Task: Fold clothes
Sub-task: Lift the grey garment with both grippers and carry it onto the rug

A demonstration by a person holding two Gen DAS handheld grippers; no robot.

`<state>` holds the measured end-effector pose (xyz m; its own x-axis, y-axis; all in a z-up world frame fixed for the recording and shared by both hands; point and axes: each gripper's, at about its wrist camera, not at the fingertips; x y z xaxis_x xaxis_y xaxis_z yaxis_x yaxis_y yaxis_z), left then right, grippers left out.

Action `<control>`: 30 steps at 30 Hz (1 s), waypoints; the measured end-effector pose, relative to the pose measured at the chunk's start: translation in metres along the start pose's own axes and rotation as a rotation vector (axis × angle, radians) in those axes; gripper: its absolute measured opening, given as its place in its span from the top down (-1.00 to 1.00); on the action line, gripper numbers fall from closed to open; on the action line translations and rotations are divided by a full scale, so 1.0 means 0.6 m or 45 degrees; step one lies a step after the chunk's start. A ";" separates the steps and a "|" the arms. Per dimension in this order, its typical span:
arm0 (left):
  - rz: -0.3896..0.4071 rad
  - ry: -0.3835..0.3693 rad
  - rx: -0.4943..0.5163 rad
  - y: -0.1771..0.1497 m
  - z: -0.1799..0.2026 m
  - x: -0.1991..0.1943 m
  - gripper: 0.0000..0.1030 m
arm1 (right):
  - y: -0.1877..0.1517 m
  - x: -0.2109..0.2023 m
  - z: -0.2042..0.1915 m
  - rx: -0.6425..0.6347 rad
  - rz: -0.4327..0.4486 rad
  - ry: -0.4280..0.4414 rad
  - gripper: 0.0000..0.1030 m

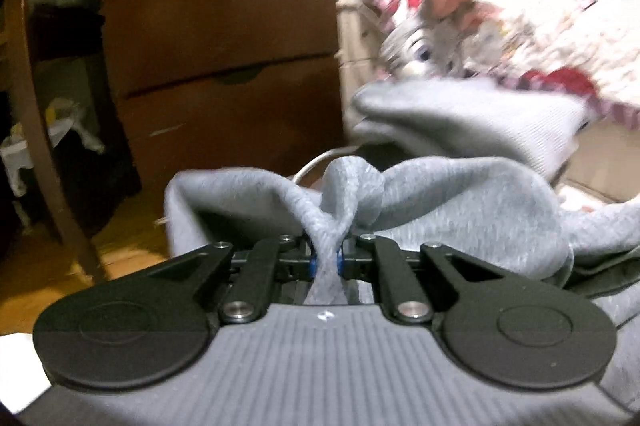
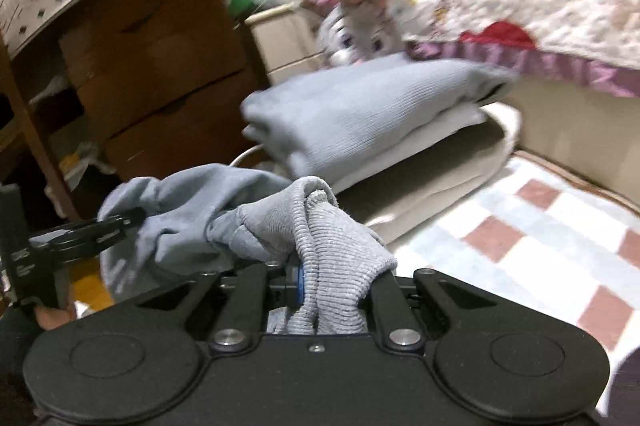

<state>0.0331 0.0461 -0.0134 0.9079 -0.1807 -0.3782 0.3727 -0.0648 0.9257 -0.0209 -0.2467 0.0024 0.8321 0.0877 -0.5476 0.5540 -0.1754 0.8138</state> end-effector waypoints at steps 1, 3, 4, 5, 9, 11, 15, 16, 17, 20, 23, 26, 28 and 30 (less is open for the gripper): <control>0.033 -0.014 0.005 0.005 0.009 -0.012 0.86 | 0.003 -0.008 0.010 0.017 0.013 -0.037 0.77; 0.132 0.015 0.113 0.022 0.047 -0.049 0.87 | 0.007 -0.022 0.035 0.047 0.018 -0.100 0.77; 0.156 0.006 0.151 0.029 0.067 -0.062 0.87 | 0.010 -0.029 0.048 0.060 0.012 -0.126 0.77; 0.150 -0.039 0.141 0.033 0.081 -0.064 0.87 | 0.012 -0.036 0.062 0.073 0.007 -0.152 0.77; 0.129 -0.196 0.122 0.047 0.136 -0.071 0.87 | 0.004 -0.067 0.121 0.144 0.005 -0.208 0.77; 0.123 -0.244 0.140 0.051 0.160 -0.066 0.87 | -0.005 -0.089 0.139 0.115 0.043 -0.282 0.77; 0.145 -0.392 0.141 0.104 0.201 -0.052 0.88 | -0.011 -0.136 0.192 0.146 0.106 -0.402 0.77; 0.150 -0.429 0.141 0.118 0.211 -0.048 0.88 | -0.007 -0.150 0.205 0.168 0.128 -0.432 0.77; 0.174 -0.459 0.162 0.138 0.228 -0.036 0.88 | -0.002 -0.164 0.218 0.188 0.150 -0.462 0.77; 0.298 -0.563 0.238 0.211 0.288 -0.023 0.88 | 0.018 -0.222 0.244 0.186 0.247 -0.555 0.77; 0.445 -0.712 0.300 0.274 0.360 -0.029 0.88 | 0.039 -0.295 0.270 0.218 0.337 -0.663 0.77; 0.562 -0.881 0.334 0.315 0.441 -0.038 0.88 | 0.049 -0.368 0.297 0.267 0.391 -0.791 0.77; 0.585 -1.013 0.322 0.329 0.494 -0.039 0.88 | 0.048 -0.422 0.309 0.282 0.418 -0.925 0.77; 0.548 -1.162 0.331 0.330 0.555 -0.022 0.83 | 0.040 -0.464 0.316 0.279 0.403 -1.101 0.77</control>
<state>0.0308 -0.2913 0.1779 0.4237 -0.9051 0.0347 -0.0994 -0.0084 0.9950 -0.2440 -0.4612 0.1376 0.5873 -0.7375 -0.3335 0.2158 -0.2545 0.9427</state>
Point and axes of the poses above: each gripper's, at about its wrist camera, not at the fingertips, and x roughly the way its jaws point, z to its right, y to its top, and after that the axes turned 12 degrees about -y, right-handed
